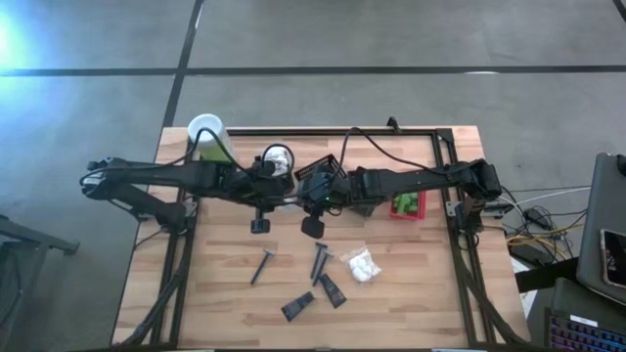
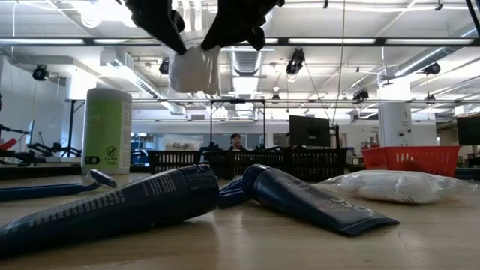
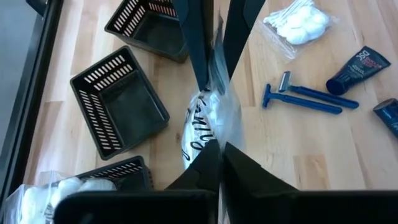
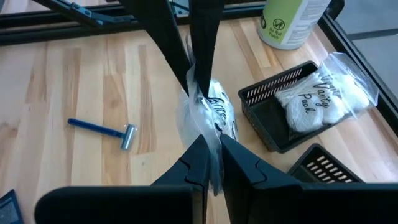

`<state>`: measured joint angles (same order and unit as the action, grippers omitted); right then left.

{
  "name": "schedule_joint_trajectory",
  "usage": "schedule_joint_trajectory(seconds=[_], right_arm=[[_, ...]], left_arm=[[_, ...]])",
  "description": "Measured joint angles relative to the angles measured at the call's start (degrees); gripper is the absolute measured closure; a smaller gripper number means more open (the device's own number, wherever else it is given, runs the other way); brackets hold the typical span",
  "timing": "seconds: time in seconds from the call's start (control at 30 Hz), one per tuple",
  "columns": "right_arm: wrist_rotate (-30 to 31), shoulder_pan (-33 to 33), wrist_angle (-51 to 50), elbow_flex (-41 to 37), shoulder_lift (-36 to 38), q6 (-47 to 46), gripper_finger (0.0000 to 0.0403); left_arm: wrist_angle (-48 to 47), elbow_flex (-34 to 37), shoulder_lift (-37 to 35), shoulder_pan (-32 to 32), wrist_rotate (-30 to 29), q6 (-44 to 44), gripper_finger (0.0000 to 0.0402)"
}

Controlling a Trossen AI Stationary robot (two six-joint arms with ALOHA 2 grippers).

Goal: Pick & Place Travel size toiletries
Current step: Put the cotton pack into the left black bin

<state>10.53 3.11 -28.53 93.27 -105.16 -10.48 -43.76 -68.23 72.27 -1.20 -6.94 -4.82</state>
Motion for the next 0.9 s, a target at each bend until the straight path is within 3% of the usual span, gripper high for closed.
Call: schedule_joint_trajectory(seconds=[0.3, 0.53, 0.77, 0.9], right_arm=[[0.14, -0.03, 0.39, 0.00, 0.00, -0.85, 0.0380], [0.83, -0.17, 0.16, -0.06, 0.05, -1.88, 0.0380], [9.08, 0.11, -5.17, -0.26, 0.17, -2.78, 0.0380], [18.76, 1.05, -5.18, -0.28, 0.31, -2.38, 0.0380]], left_arm=[[-0.80, 0.02, 0.00, 0.01, -3.04, -1.04, 0.0396], [-0.72, -0.25, -0.41, -0.01, -10.81, -0.60, 0.0374], [-2.95, -2.74, -3.24, 0.12, -12.13, 5.85, 0.0295], [-5.28, -2.80, -5.74, 1.12, -11.70, 13.26, 0.0261]])
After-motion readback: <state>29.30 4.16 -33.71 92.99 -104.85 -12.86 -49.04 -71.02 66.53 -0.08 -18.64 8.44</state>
